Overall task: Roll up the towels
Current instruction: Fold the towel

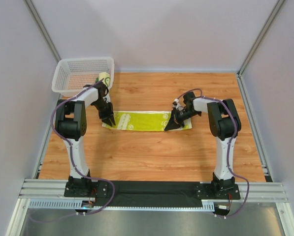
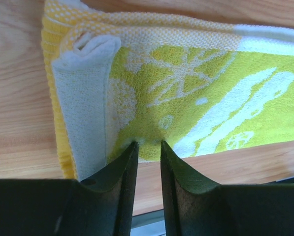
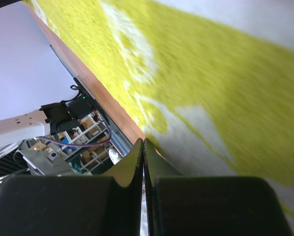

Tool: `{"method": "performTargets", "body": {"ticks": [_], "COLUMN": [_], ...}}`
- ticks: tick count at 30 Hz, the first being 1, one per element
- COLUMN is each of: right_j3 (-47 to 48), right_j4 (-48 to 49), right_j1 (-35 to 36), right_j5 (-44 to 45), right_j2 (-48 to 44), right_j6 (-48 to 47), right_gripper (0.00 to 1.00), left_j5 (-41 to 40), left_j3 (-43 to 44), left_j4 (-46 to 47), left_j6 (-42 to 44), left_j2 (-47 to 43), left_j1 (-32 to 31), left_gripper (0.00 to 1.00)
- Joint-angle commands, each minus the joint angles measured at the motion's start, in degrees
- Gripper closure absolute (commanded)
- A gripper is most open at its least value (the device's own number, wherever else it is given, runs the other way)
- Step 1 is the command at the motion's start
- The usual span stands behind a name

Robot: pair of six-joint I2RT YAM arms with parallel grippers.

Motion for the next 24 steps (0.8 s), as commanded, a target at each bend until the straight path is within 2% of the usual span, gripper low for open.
{"method": "performTargets", "body": {"ticks": [1, 9, 14, 18, 24], "right_j3": [-2.2, -7.4, -9.2, -9.9, -8.6], "right_j4": [-2.4, -5.7, -6.0, -9.2, -13.3], "right_j1": [-2.1, -8.8, -15.5, -18.5, -18.9], "right_j5": [0.0, 7.1, 10.5, 19.2, 29.4], "right_j2": [-2.6, -6.5, -7.8, -9.8, -12.0], "right_j6": [1.1, 1.3, 1.9, 0.6, -0.4], "right_gripper": [1.0, 1.0, 1.0, 1.0, 1.0], "left_j5": [-6.5, -6.4, -6.5, -6.7, -6.2], "left_j3": [0.3, -0.1, -0.2, 0.1, 0.9], "left_j4": [0.8, 0.8, 0.5, 0.3, 0.1], "left_j6": [3.0, 2.6, 2.6, 2.5, 2.1], "left_j2": [1.3, 0.9, 1.0, 0.8, 1.0], "left_j1": [0.9, 0.9, 0.9, 0.9, 0.9], "left_gripper": [0.68, 0.69, 0.69, 0.69, 0.7]}}
